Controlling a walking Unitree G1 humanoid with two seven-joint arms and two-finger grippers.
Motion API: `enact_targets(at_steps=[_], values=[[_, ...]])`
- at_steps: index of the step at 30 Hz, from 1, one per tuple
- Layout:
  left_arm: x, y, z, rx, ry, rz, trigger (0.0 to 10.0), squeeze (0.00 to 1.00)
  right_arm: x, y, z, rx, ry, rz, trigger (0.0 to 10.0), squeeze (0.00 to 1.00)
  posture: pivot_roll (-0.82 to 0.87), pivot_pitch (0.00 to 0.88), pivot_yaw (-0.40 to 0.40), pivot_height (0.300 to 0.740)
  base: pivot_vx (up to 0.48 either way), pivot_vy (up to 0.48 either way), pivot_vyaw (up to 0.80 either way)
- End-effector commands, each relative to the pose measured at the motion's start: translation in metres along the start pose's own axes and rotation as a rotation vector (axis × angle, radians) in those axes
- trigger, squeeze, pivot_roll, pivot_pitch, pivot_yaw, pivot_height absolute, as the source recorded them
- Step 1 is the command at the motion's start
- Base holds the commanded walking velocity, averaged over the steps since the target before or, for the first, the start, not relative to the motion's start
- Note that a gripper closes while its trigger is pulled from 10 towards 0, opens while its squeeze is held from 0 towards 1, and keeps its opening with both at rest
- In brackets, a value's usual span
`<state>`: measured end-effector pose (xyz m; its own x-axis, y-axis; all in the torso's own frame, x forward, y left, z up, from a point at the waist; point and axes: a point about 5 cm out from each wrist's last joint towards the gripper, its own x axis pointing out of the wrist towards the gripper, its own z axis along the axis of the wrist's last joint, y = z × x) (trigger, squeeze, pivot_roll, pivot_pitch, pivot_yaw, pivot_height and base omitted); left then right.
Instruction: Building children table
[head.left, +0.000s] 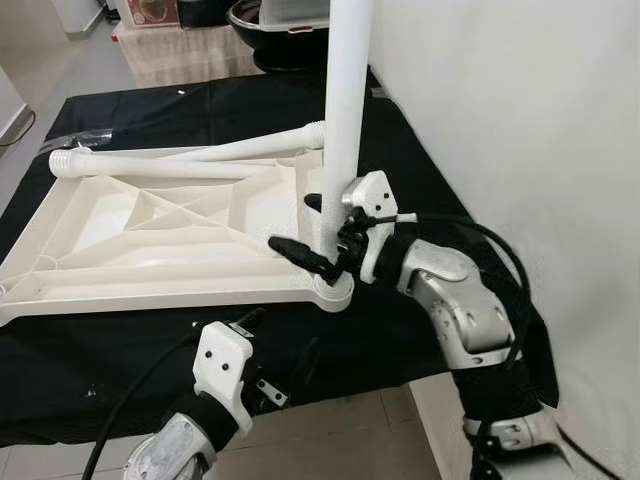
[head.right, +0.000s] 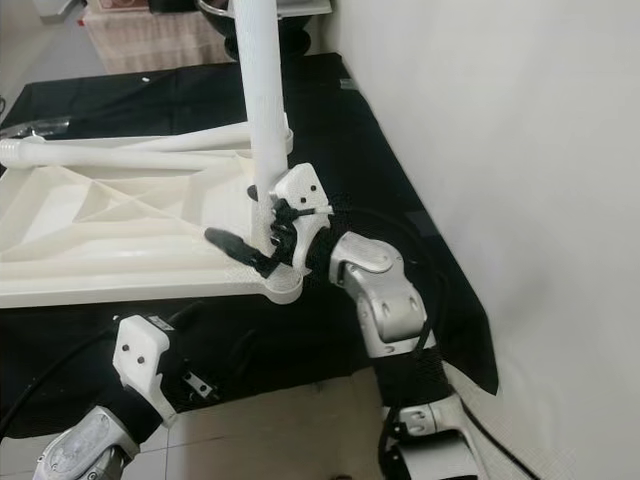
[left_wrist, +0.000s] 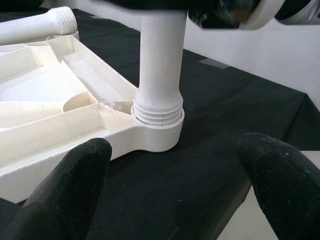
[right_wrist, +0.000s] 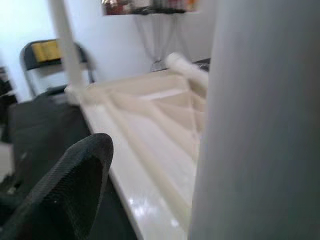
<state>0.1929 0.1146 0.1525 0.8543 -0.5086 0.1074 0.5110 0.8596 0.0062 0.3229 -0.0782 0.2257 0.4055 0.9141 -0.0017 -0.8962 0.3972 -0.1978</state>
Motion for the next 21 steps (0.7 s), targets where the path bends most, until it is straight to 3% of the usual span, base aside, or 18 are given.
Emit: enact_targets(at_steps=[1,3,12,13,14,21], values=[[-0.003,-0.002,-0.001,-0.005,0.014,0.005,10.0,0.0,0.011,0.015,-0.007,0.002,0.028,0.196,10.0,0.0,0.06,0.188,-0.014,0.74,0.0,0.0,0.0],[-0.004,-0.003,0.0,-0.006,0.015,0.006,10.0,0.0,0.009,0.014,-0.008,0.007,0.05,0.276,10.0,0.0,0.06,0.192,-0.014,0.74,0.0,0.0,0.0],[-0.007,-0.005,0.001,-0.008,0.022,0.002,10.0,0.0,0.011,0.002,-0.004,0.005,0.056,0.388,10.0,0.0,0.08,0.206,-0.013,0.74,0.0,0.0,0.0],[-0.008,-0.005,0.001,-0.008,0.024,0.001,10.0,0.0,0.011,0.001,-0.003,0.006,0.055,0.422,1.8,0.0,0.08,0.207,-0.011,0.74,0.0,0.0,0.0],[-0.008,-0.005,0.001,-0.008,0.026,0.0,10.0,0.0,0.01,0.0,-0.002,0.008,0.056,0.454,0.0,0.0,0.08,0.21,-0.011,0.74,0.0,0.0,0.0],[-0.009,-0.006,0.001,-0.01,0.031,-0.002,10.0,0.0,0.005,-0.002,-0.001,0.01,0.059,0.508,0.0,0.0,0.08,0.211,-0.009,0.74,0.0,0.0,0.0]])
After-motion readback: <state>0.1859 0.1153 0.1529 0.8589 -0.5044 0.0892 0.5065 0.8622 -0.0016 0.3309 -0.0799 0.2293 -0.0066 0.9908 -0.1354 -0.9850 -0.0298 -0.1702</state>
